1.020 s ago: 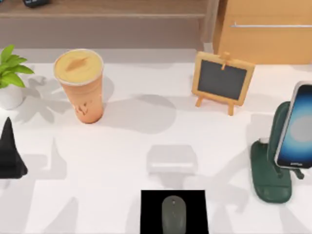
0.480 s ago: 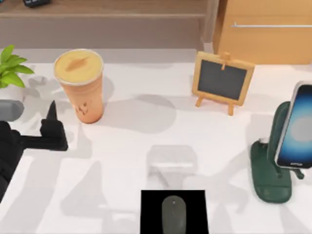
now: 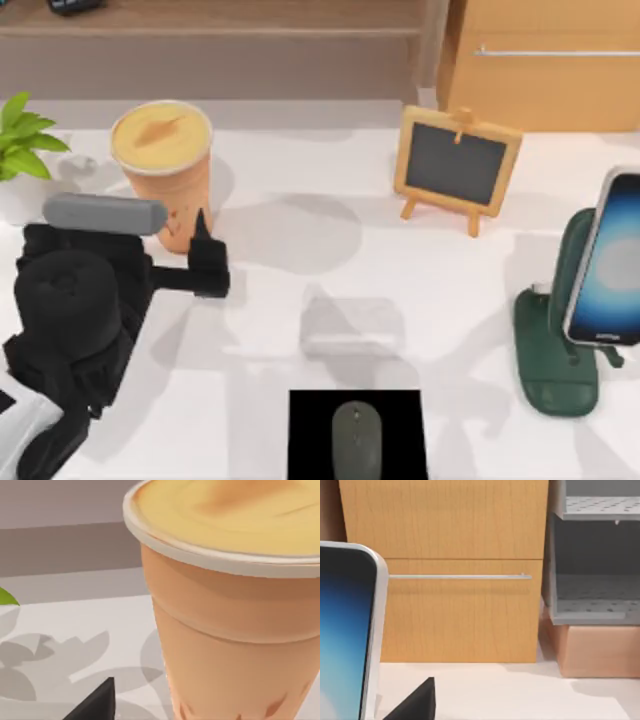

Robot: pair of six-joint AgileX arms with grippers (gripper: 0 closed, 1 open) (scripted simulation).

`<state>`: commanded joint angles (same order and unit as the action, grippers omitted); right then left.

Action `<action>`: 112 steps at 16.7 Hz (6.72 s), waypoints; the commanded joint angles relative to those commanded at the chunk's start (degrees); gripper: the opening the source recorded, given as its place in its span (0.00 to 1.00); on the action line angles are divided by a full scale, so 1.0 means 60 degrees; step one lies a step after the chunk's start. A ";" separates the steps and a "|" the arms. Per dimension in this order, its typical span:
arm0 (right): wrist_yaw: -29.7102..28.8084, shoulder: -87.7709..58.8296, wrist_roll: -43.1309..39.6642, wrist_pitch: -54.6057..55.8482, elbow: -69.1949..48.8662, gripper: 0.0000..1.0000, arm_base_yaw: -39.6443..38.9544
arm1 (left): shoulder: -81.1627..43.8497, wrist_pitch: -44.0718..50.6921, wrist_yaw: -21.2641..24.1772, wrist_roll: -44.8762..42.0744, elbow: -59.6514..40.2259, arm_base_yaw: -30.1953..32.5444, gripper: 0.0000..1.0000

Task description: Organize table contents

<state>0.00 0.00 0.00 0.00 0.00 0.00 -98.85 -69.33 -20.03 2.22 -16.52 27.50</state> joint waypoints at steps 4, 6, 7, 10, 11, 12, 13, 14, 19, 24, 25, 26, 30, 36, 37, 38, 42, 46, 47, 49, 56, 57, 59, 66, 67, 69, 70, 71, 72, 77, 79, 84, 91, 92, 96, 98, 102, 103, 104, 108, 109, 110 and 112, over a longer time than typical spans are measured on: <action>0.0000 0.0000 0.0000 0.0000 0.0000 1.00 0.0000 | -0.2197 -0.1921 -0.0591 0.0041 -0.0890 0.0200 1.00; 0.0000 0.0000 0.0000 0.0000 0.0000 1.00 0.0000 | -0.2795 -0.2542 -0.0805 0.0052 -0.1236 0.0180 1.00; 0.0000 0.0000 0.0000 0.0000 0.0000 1.00 0.0000 | -0.2966 -0.2730 -0.0872 0.0056 -0.1347 0.0164 1.00; 0.0000 0.0000 0.0000 0.0000 0.0000 1.00 0.0000 | -0.3050 -0.2824 -0.0907 0.0057 -0.1405 0.0154 1.00; 0.0000 0.0000 0.0000 0.0000 0.0000 1.00 0.0000 | -0.3050 -0.2824 -0.0907 0.0057 -0.1405 0.0154 1.00; 0.0000 0.0000 0.0000 0.0000 0.0000 1.00 0.0000 | -0.3050 -0.2824 -0.0907 0.0057 -0.1405 0.0154 1.00; 0.0000 0.0000 0.0000 0.0000 0.0000 1.00 0.0000 | -0.3023 -0.2801 -0.0891 0.0056 -0.1371 0.0153 1.00; 0.0000 0.0000 0.0000 0.0000 0.0000 1.00 0.0000 | -0.3037 -0.2788 -0.0880 0.0055 -0.1407 0.0139 1.00; 0.0000 0.0000 0.0000 0.0000 0.0000 1.00 0.0000 | -0.3462 -0.2351 -0.0541 0.0018 -0.2302 -0.0208 1.00; 0.0000 0.0000 0.0000 0.0000 0.0000 1.00 0.0000 | -0.3546 -0.2258 -0.0470 0.0012 -0.2480 -0.0278 1.00; 0.0000 0.0000 0.0000 0.0000 0.0000 1.00 0.0000 | -0.3546 -0.2258 -0.0470 0.0012 -0.2480 -0.0278 0.92; 0.0000 0.0000 0.0000 0.0000 0.0000 1.00 0.0000 | -0.3546 -0.2258 -0.0470 0.0012 -0.2480 -0.0278 0.85; 0.0000 0.0000 0.0000 0.0000 0.0000 1.00 0.0000 | -0.3546 -0.2258 -0.0470 0.0012 -0.2480 -0.0278 0.55; 0.0000 0.0000 0.0000 0.0000 0.0000 1.00 0.0000 | -0.3546 -0.2258 -0.0470 0.0012 -0.2480 -0.0278 0.10; 0.0000 0.0000 0.0000 0.0000 0.0000 1.00 0.0000 | -0.3546 -0.2258 -0.0470 0.0012 -0.2480 -0.0278 0.02; 0.0000 0.0000 0.0000 0.0000 0.0000 1.00 0.0000 | -0.3546 -0.2258 -0.0470 0.0012 -0.2480 -0.0278 0.00; 0.0000 0.0000 0.0000 0.0000 0.0000 1.00 0.0000 | -0.3546 -0.2258 -0.0470 0.0012 -0.2480 -0.0278 0.00; 0.0000 0.0000 0.0000 0.0000 0.0000 1.00 0.0000 | -0.3538 -0.2257 -0.0473 -0.0003 -0.2472 -0.0263 0.00; 0.0000 0.0000 0.0000 0.0000 0.0000 1.00 0.0000 | -0.3507 -0.2232 -0.0474 -0.0003 -0.2472 -0.0265 0.00; 0.0000 0.0000 0.0000 0.0000 0.0000 1.00 0.0000 | -0.3301 -0.2033 -0.0474 -0.0005 -0.2460 -0.0266 0.00; 0.0000 0.0000 0.0000 0.0000 0.0000 1.00 0.0000 | -0.3082 -0.1810 -0.0481 -0.0020 -0.2464 -0.0265 0.00; 0.0000 0.0000 0.0000 0.0000 0.0000 1.00 0.0000 | -0.2991 -0.1864 -0.0475 -0.0020 -0.2557 -0.0267 0.00; 0.0000 0.0000 0.0000 0.0000 0.0000 1.00 0.0000 | -0.2715 -0.1845 -0.0434 -0.0016 -0.2962 -0.0274 0.00; 0.0000 0.0000 0.0000 0.0000 0.0000 1.00 0.0000 | -0.1802 -0.0146 -0.0059 -0.0018 -0.5551 -0.0364 0.00; 0.0000 0.0000 0.0000 0.0000 0.0000 1.00 0.0000 | -0.1732 0.0264 0.0007 -0.0023 -0.5988 -0.0400 0.00; 0.0000 0.0000 0.0000 0.0000 0.0000 1.00 0.0000 | -0.1676 0.1174 0.0132 -0.0035 -0.6860 -0.0499 0.00; 0.0000 0.0000 0.0000 0.0000 0.0000 1.00 0.0000 | -0.1696 0.1665 0.0189 -0.0043 -0.7288 -0.0563 0.00; 0.0000 0.0000 0.0000 0.0000 0.0000 1.00 0.0000 | -0.1744 0.2171 0.0243 -0.0051 -0.7708 -0.0634 0.00; 0.0000 0.0000 0.0000 0.0000 0.0000 1.00 0.0000 | -0.1814 0.2687 0.0293 -0.0060 -0.8119 -0.0710 0.00; 0.0000 0.0000 0.0000 0.0000 0.0000 1.00 0.0000 | -0.2311 0.5153 0.0473 -0.0108 -0.9967 -0.1111 0.00; 0.0000 0.0000 0.0000 0.0000 0.0000 1.00 0.0000 | -0.2504 0.5971 0.0514 -0.0127 -1.0549 -0.1234 0.00; 0.0000 0.0000 0.0000 0.0000 0.0000 1.00 0.0000 | -0.2835 0.7187 0.0569 -0.0151 -1.1329 -0.1352 0.00; 0.0000 0.0000 0.0000 0.0000 0.0000 1.00 0.0000 | -0.2733 0.7156 0.0462 -0.0193 -1.1352 -0.1284 0.00; 0.0000 0.0000 0.0000 0.0000 0.0000 1.00 0.0000 | -0.2689 0.7129 0.0430 -0.0188 -1.1360 -0.1283 0.00; 0.0000 0.0000 0.0000 0.0000 0.0000 1.00 0.0000 | -0.2815 0.7221 0.0555 -0.0134 -1.1345 -0.1347 0.00; 0.0000 0.0000 0.0000 0.0000 0.0000 1.00 0.0000 | -0.2850 0.7239 0.0571 -0.0152 -1.1359 -0.1354 0.00; 0.0000 0.0000 0.0000 0.0000 0.0000 1.00 0.0000 | -0.2850 0.7239 0.0571 -0.0152 -1.1359 -0.1354 0.15; 0.0000 0.0000 0.0000 0.0000 0.0000 1.00 0.0000 | -0.2850 0.7239 0.0571 -0.0152 -1.1359 -0.1354 0.23; 0.0000 0.0000 0.0000 0.0000 0.0000 1.00 0.0000 | -0.2850 0.7239 0.0571 -0.0152 -1.1359 -0.1354 0.30; 0.0000 0.0000 0.0000 0.0000 0.0000 1.00 0.0000 | -0.2850 0.7239 0.0571 -0.0152 -1.1359 -0.1354 0.60; 0.0000 0.0000 0.0000 0.0000 0.0000 1.00 0.0000 | -0.2850 0.7239 0.0571 -0.0152 -1.1359 -0.1354 0.68; 0.0000 0.0000 0.0000 0.0000 0.0000 1.00 0.0000 | -0.2850 0.7239 0.0571 -0.0152 -1.1359 -0.1354 0.75; 0.0000 0.0000 0.0000 0.0000 0.0000 1.00 0.0000 | -0.2850 0.7239 0.0571 -0.0152 -1.1359 -0.1354 0.90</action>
<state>0.00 0.00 0.00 0.00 0.00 0.00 -115.95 -25.89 -16.61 1.31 -84.67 19.37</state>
